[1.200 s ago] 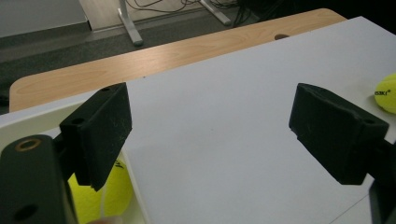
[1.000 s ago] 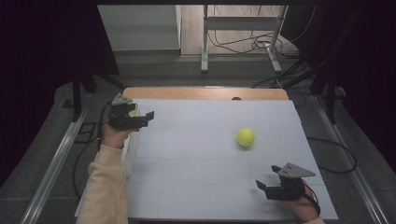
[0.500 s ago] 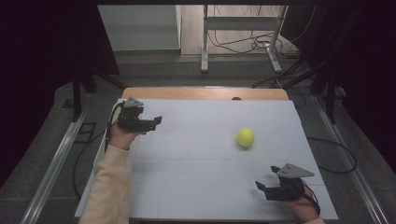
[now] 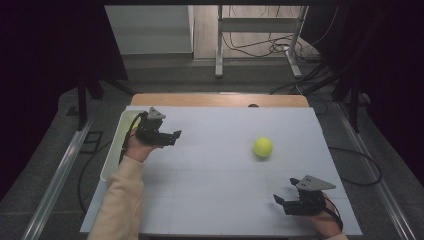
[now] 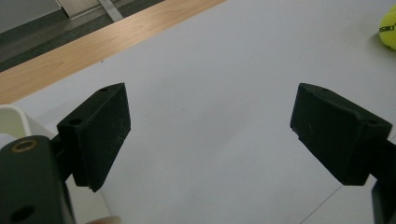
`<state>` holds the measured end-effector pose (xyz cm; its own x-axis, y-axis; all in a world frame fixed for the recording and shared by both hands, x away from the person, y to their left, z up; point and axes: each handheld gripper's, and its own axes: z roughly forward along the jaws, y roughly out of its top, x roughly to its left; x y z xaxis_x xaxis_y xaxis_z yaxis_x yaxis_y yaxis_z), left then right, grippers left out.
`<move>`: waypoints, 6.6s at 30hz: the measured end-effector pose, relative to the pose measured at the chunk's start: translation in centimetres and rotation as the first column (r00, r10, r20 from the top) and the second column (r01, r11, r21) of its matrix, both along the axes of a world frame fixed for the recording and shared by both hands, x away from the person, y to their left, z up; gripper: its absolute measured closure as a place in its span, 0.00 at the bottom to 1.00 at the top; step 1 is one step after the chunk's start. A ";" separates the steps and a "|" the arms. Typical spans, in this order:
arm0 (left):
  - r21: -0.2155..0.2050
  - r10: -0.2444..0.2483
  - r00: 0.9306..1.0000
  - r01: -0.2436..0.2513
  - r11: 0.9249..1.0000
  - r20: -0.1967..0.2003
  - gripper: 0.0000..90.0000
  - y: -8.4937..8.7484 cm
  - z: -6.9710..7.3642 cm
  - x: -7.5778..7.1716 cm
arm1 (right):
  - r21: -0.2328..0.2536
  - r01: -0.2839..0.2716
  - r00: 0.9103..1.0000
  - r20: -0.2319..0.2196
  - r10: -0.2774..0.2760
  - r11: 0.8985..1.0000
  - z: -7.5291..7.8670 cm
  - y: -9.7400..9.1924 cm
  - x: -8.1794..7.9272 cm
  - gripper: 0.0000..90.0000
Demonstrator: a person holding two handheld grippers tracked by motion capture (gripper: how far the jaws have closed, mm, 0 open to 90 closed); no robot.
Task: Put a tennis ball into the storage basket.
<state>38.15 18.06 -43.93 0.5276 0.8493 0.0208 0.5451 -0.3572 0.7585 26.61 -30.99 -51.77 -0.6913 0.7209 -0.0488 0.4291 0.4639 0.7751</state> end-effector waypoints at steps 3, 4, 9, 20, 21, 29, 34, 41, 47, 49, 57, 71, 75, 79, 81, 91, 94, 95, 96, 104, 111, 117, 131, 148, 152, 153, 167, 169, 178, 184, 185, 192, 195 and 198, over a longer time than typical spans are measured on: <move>-0.002 0.000 1.000 0.000 1.000 -0.004 0.15 0.0 0.0 0.0 | 0.000 0.000 1.000 0.001 0.000 1.000 0.0 0.0 0.0 0.16; -0.002 -0.002 1.000 0.002 1.000 -0.005 0.15 -0.1 -0.1 0.0 | -0.001 0.000 1.000 0.001 0.000 1.000 0.0 0.0 0.0 0.16; 0.001 -0.011 1.000 0.011 1.000 -0.015 0.15 -0.4 -0.2 0.1 | -0.003 0.000 1.000 0.001 0.000 1.000 0.0 0.0 0.0 0.16; -0.005 -0.015 1.000 0.015 1.000 -0.021 0.16 -0.6 -0.3 0.1 | -0.003 0.000 1.000 0.001 0.000 1.000 0.0 0.0 0.0 0.16; -0.007 -0.016 1.000 0.016 1.000 -0.021 0.16 -0.6 -0.3 0.1 | -0.004 -0.001 1.000 0.001 0.001 1.000 0.0 0.0 0.0 0.16; -0.006 -0.018 0.999 0.018 1.000 -0.030 0.16 -0.8 -0.5 0.2 | 0.000 -0.003 1.000 -0.001 0.003 1.000 -0.1 0.0 0.0 0.16; -0.012 -0.023 0.999 0.022 1.000 -0.031 0.17 -1.0 -0.5 0.1 | 0.000 -0.002 1.000 -0.002 0.002 1.000 -0.1 0.1 0.0 0.16; -0.013 -0.036 0.999 0.036 0.999 -0.028 0.17 -1.4 -0.4 0.0 | -0.001 -0.003 1.000 0.000 0.003 1.000 -0.1 0.0 0.0 0.16; -0.024 -0.051 0.998 0.050 0.998 -0.038 0.17 -1.6 -0.6 0.0 | -0.001 -0.002 1.000 -0.001 0.002 1.000 -0.1 0.0 0.0 0.16; -0.024 -0.061 0.997 0.061 0.998 -0.041 0.17 -1.9 -0.6 0.0 | -0.001 -0.002 1.000 0.000 0.002 1.000 -0.1 0.0 0.0 0.16; -0.033 -0.074 0.996 0.072 0.997 -0.047 0.17 -2.3 -0.7 -0.1 | -0.005 0.000 1.000 0.002 0.000 1.000 0.0 0.0 0.0 0.16; -0.037 -0.124 0.991 0.122 0.992 -0.053 0.16 -4.0 -0.9 -0.4 | 0.001 0.001 1.000 0.009 -0.001 1.000 0.1 0.0 0.0 0.16; -0.046 -0.132 0.990 0.130 0.990 -0.042 0.16 -4.6 -0.8 -0.6 | 0.001 0.001 1.000 0.010 -0.001 1.000 0.1 0.0 0.0 0.16; -0.057 -0.153 0.988 0.151 0.987 -0.032 0.17 -5.2 -0.6 -0.9 | 0.001 0.001 1.000 0.010 -0.001 1.000 0.1 0.0 0.0 0.16; -0.061 -0.153 0.988 0.151 0.987 -0.023 0.17 -5.5 -0.5 -1.0 | 0.002 0.001 1.000 0.009 -0.001 1.000 0.1 0.0 0.0 0.16; -0.086 -0.181 0.983 0.180 0.980 -0.006 0.17 -6.8 -0.3 -1.3 | 0.007 0.003 1.000 0.009 -0.003 1.000 0.1 0.0 0.0 0.16; -0.091 -0.192 0.981 0.191 0.977 -0.010 0.17 -7.4 -0.4 -1.3 | 0.009 0.004 1.000 0.009 -0.004 1.000 0.1 0.1 0.0 0.16; -0.090 -0.194 0.981 0.192 0.977 -0.011 0.17 -7.6 -0.5 -1.3 | 0.009 0.003 1.000 0.010 -0.003 1.000 0.1 0.0 0.0 0.16; -0.091 -0.197 0.980 0.195 0.977 -0.012 0.17 -7.7 -0.5 -1.3 | 0.009 0.003 1.000 0.010 -0.003 1.000 0.2 0.0 0.0 0.16; -0.099 -0.214 0.977 0.212 0.972 -0.009 0.17 -9.0 -0.7 -1.3 | 0.011 0.006 1.000 0.014 -0.006 1.000 0.2 0.0 0.0 0.16; -0.109 -0.231 0.973 0.229 0.967 -0.005 0.17 -10.0 -0.8 -1.2 | 0.012 0.006 1.000 0.014 -0.006 1.000 0.2 0.0 0.0 0.16; -0.115 -0.241 0.971 0.238 0.964 -0.005 0.17 -10.7 -0.8 -1.1 | 0.013 0.006 1.000 0.015 -0.007 1.000 0.2 0.0 0.0 0.16; -0.122 -0.277 0.961 0.275 0.954 -0.005 0.17 -12.7 -1.1 -0.7 | 0.018 0.005 1.000 0.016 -0.006 1.000 0.2 0.0 0.0 0.16; -0.123 -0.299 0.954 0.294 0.948 -0.024 0.17 -14.6 -1.7 0.1 | 0.023 0.006 1.000 0.013 -0.007 1.000 0.2 -0.1 0.0 0.16; -0.140 -0.298 0.954 0.291 0.946 -0.031 0.17 -14.9 -1.8 0.5 | 0.025 0.004 1.000 0.017 -0.005 1.000 0.2 -0.1 0.1 0.16; -0.147 -0.300 0.953 0.292 0.945 -0.032 0.17 -15.1 -1.8 0.7 | 0.025 0.004 1.000 0.016 -0.005 1.000 0.2 -0.1 0.1 0.16; -0.132 -0.314 0.948 0.306 0.943 -0.046 0.17 -17.1 -2.2 1.9 | 0.024 0.006 1.000 0.012 -0.006 1.000 0.2 -0.1 0.1 0.16; -0.125 -0.323 0.945 0.315 0.941 -0.049 0.17 -17.8 -2.3 2.1 | 0.025 0.007 1.000 0.012 -0.007 1.000 0.1 -0.1 0.2 0.16; -0.124 -0.347 0.936 0.338 0.933 -0.058 0.17 -19.4 -2.6 2.7 | 0.035 0.006 1.000 0.012 -0.007 0.999 0.2 -0.2 0.2 0.16; -0.133 -0.369 0.927 0.357 0.924 -0.073 0.16 -20.7 -3.1 3.2 | 0.039 0.010 1.000 0.015 -0.011 0.999 0.2 -0.2 0.3 0.16; -0.128 -0.376 0.923 0.364 0.922 -0.078 0.16 -20.8 -3.1 3.3 | 0.039 0.010 1.000 0.015 -0.011 0.999 0.2 -0.2 0.3 0.16; -0.114 -0.394 0.915 0.383 0.917 -0.089 0.15 -22.4 -3.5 3.6 | 0.042 0.009 1.000 0.019 -0.010 0.999 0.2 -0.2 0.2 0.16; -0.112 -0.401 0.911 0.390 0.914 -0.101 0.15 -23.0 -3.8 3.9 | 0.041 0.005 1.000 0.019 -0.006 0.999 0.2 -0.2 0.2 0.16; -0.110 -0.402 0.909 0.391 0.914 -0.110 0.14 -23.5 -4.2 4.2 | 0.042 0.005 1.000 0.017 -0.006 0.999 0.2 -0.2 0.2 0.16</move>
